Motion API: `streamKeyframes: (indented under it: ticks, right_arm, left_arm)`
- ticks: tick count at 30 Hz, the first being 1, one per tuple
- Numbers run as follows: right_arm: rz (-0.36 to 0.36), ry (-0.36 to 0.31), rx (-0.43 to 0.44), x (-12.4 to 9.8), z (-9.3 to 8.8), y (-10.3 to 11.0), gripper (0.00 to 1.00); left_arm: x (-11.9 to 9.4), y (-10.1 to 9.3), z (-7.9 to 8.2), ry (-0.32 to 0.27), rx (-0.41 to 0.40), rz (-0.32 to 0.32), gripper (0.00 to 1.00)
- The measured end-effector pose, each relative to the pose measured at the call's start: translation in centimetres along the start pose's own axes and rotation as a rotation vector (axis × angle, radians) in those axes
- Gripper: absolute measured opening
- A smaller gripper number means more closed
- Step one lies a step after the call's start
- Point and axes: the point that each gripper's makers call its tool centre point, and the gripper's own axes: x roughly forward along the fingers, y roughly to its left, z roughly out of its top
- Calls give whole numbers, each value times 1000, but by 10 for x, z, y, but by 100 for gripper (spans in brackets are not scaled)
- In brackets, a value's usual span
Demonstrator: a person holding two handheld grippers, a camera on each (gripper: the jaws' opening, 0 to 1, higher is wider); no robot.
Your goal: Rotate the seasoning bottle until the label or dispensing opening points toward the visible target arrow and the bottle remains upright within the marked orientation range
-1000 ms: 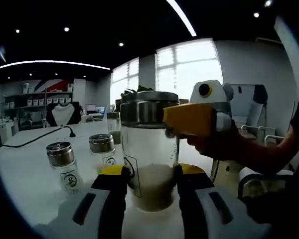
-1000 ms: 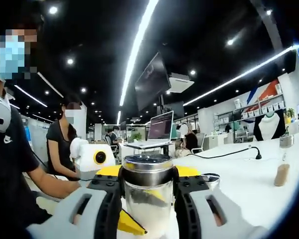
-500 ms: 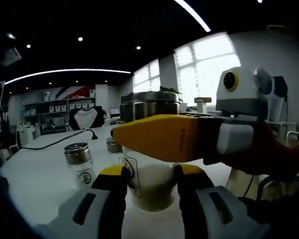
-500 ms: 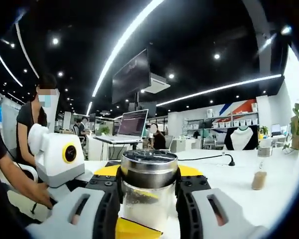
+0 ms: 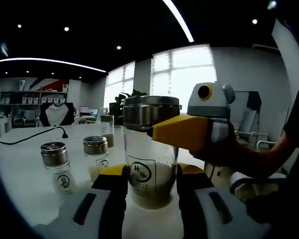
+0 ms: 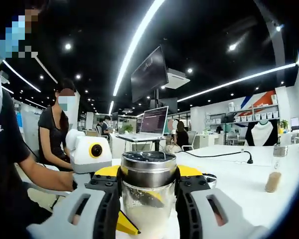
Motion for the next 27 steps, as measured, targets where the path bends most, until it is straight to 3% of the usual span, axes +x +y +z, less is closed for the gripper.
streamKeyframes:
  ticks: [6, 14, 19, 22, 27]
  right_arm:
    - [140, -64, 106, -8, 5, 13, 40]
    - [246, -131, 208, -15, 12, 23, 40]
    - [212, -134, 208, -11, 12, 19, 40]
    - [143, -146, 198, -10, 14, 8, 39]
    - [80, -154, 176, -6, 13, 3, 39]
  left_arm:
    - [-2, -19, 2, -34, -87, -146, 42]
    - [-7, -31, 5, -56, -170, -266, 41]
    - [-5, -27, 6, -17, -131, -171, 41]
    - [-2, -12, 7, 10, -66, -31, 40]
    - [-4, 0, 7, 28, 15, 118, 40]
